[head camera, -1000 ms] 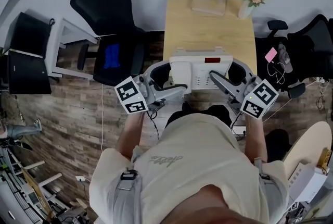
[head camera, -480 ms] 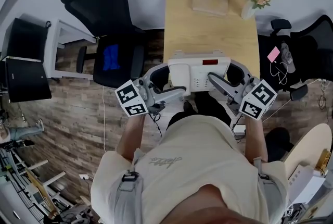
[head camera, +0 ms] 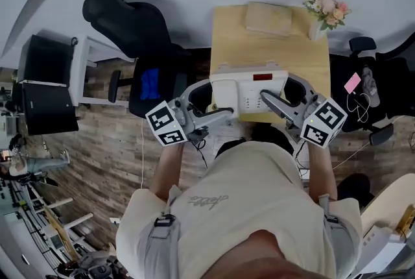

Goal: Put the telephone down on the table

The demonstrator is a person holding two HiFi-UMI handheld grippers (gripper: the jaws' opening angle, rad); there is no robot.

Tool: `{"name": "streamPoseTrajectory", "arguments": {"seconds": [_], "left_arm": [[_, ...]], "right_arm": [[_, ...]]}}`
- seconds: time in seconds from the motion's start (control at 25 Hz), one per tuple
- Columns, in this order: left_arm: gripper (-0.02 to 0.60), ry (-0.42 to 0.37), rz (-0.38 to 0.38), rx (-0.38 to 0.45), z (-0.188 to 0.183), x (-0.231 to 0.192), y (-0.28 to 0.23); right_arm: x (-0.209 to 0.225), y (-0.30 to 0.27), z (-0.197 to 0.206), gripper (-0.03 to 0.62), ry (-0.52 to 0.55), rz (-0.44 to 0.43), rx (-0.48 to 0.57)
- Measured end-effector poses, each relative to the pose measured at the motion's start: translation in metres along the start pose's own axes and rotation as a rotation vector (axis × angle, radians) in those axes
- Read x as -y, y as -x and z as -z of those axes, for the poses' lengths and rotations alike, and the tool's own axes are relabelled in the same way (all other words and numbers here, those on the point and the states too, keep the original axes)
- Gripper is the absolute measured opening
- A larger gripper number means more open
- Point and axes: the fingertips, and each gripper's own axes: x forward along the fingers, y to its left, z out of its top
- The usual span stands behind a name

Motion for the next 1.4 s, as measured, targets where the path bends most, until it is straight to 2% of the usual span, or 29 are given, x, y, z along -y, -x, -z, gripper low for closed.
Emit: {"name": "streamPoseTrajectory", "arguments": {"seconds": [0.4,0.72,1.16,1.4], "left_arm": [[0.362,0.009,-0.008,-0.001,-0.013,-0.042,-0.072],[0.362,0.036,0.025,0.001,-0.015,-0.053,-0.083],[0.362,0.027,0.134,-0.01,-0.032,-0.072,-0.074],[0.362,0.059,0.16,-0.028,-0.027,-0.092,-0.06]], "right_arm": [[0.078,0.015,-0.029,0.241,-0.006,-0.002,0.003],[0.091,0.017,-0.032,0.241,-0.02,0.044,0.004],[0.088,0.0,-0.044,0.241,0.006,0.142,0.021],[0.09,-0.02,-0.032,0.241,-0.023,0.175,-0.011]]}}
